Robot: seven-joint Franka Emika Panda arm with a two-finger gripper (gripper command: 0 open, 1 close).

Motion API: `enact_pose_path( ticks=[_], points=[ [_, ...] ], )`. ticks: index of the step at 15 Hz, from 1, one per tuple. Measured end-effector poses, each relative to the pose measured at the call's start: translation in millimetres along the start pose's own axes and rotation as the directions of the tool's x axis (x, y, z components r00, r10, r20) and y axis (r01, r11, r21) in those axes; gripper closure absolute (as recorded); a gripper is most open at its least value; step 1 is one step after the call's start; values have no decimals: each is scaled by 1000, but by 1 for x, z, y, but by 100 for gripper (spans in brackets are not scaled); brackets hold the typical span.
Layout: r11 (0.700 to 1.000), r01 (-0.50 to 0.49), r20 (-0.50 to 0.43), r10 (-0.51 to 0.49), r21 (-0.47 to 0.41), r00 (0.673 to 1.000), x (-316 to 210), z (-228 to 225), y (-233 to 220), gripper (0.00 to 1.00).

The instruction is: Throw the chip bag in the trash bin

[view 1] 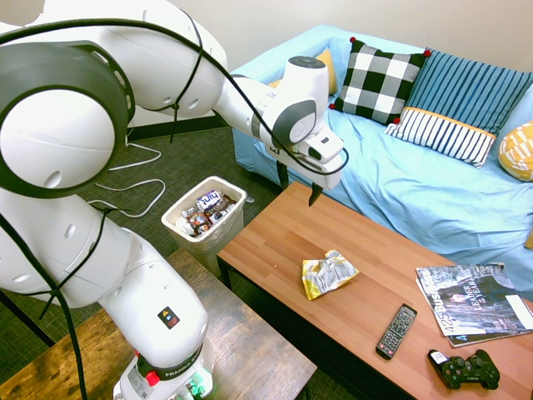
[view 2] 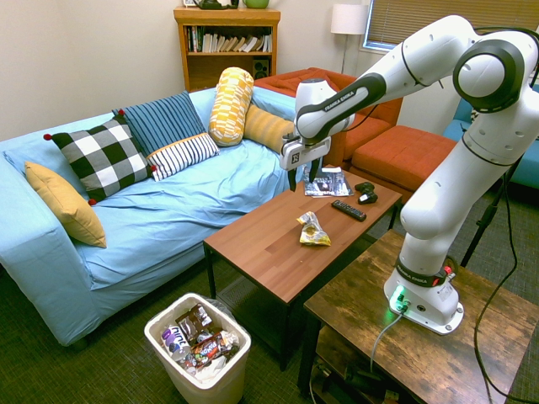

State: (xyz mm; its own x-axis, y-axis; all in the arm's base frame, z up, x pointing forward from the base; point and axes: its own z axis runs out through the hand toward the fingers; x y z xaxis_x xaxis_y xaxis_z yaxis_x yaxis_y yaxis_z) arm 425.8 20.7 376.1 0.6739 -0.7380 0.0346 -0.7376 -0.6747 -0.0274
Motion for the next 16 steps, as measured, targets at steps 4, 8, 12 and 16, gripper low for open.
enact_pose_path(
  ticks=[4, 8, 12, 16],
  points=[
    [999, -33, -11, 33, -21, 999, 2, 15, -6, 0],
    [980, -181, -33, 179, -86, 983, 34, 73, -17, 0],
    [932, -308, -17, 311, -190, 950, 82, 148, -11, 0],
    [899, -352, 12, 367, -259, 930, 107, 217, -7, 0]
  ],
)
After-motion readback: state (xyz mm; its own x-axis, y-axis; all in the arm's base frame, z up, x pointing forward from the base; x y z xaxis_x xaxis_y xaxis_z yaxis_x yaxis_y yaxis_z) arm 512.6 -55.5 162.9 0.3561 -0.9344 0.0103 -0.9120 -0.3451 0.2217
